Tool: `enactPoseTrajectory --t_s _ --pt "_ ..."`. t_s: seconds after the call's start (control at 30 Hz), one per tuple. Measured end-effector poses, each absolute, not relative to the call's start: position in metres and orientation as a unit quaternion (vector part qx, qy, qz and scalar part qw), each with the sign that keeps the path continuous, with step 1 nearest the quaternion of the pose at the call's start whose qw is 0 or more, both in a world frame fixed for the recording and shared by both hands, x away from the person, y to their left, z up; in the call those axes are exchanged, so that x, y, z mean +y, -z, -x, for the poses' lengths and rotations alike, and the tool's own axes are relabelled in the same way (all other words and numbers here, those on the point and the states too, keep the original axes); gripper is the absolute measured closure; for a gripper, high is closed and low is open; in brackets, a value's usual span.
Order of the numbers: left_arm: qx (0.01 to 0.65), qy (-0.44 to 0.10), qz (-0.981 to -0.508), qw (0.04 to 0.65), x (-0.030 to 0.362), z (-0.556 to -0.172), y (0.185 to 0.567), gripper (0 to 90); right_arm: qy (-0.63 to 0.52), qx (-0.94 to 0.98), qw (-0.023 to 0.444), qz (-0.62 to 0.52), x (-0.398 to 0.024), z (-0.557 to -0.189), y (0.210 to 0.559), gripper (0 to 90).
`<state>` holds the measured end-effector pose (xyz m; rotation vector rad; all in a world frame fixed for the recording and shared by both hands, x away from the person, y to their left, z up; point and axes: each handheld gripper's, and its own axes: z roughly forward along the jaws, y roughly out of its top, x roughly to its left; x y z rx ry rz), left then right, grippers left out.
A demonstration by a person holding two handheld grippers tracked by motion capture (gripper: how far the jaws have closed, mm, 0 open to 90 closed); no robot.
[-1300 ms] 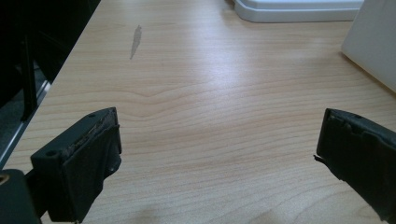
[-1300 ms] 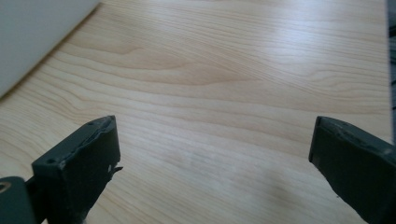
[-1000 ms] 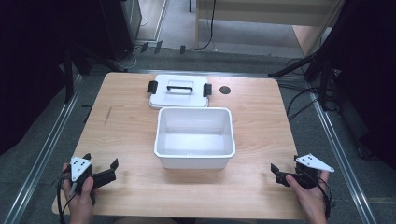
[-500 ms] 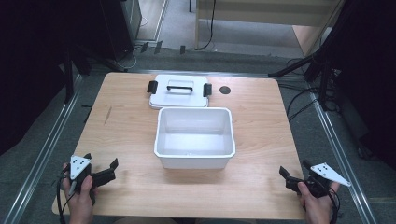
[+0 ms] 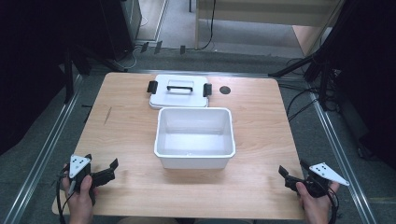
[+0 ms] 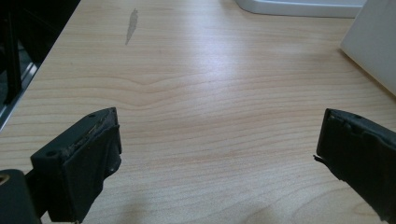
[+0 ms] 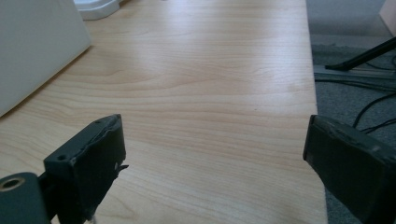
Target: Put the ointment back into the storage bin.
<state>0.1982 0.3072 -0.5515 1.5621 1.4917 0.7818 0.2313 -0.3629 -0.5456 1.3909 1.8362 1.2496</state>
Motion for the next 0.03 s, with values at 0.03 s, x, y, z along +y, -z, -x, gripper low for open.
enactPoseTrajectory --t_s 0.03 --pt "0.592 -0.310 -0.620 0.410 0.3072 -0.1982 0.5515 0.6 -0.459 0.678 0.256 -0.514 -0.3626 -0.2316 0.5456 7.7"
